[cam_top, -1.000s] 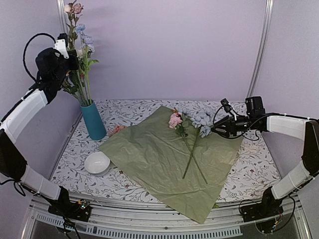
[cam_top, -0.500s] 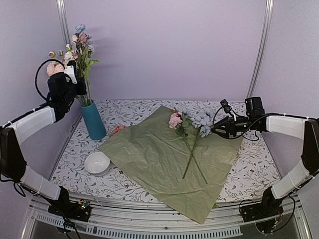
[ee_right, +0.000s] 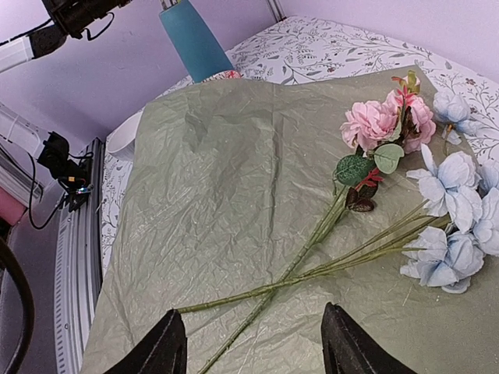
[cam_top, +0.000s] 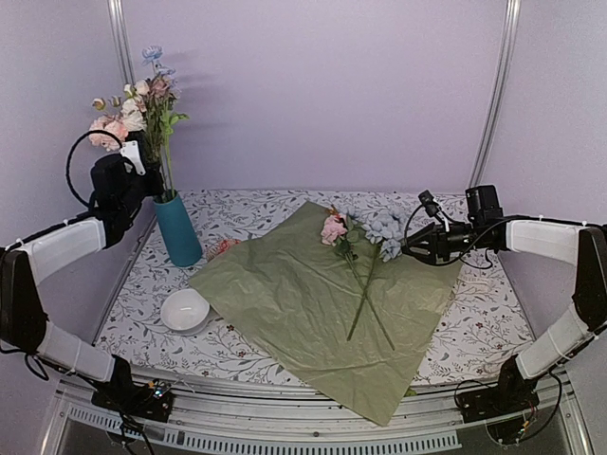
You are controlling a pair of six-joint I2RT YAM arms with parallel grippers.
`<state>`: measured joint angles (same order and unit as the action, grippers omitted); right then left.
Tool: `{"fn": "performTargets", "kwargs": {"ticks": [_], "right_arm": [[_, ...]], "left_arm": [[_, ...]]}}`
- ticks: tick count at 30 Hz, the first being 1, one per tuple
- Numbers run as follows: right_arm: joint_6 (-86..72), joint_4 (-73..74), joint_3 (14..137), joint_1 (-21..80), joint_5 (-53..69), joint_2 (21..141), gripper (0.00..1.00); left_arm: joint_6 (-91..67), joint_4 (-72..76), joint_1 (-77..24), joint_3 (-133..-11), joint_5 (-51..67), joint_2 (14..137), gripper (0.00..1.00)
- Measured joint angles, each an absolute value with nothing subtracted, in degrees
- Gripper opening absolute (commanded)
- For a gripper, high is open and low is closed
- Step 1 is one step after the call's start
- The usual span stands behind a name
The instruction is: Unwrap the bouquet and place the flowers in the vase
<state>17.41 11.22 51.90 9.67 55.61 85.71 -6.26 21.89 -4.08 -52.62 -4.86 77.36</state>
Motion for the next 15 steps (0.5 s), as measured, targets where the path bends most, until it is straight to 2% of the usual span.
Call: {"fn": "performTargets", "kwargs": {"ticks": [3, 6, 9, 15], "right_arm": [[17.4, 11.4, 51.9, 9.7, 55.6, 85.7, 0.61], [17.4, 11.5, 51.9, 9.7, 55.8, 85.8, 0.61], [17.4, 11.6, 51.9, 9.7, 55.9, 86.3, 0.62], [17.4, 12.5, 52.1, 9.6, 55.8, 87.1, 0.62]], "left_arm": [[-7.0, 21.7, -4.0, -51.5, -4.8, 75.5, 0.33], [-7.8, 21.0, -3.8, -50.0, -4.9, 72.4, 0.41], [-8.8, 18.8, -3.8, -48.7, -4.5, 68.3, 0.43], [-11.9, 11.2, -4.3, -47.8, 0.2, 60.5, 0.40]]}}
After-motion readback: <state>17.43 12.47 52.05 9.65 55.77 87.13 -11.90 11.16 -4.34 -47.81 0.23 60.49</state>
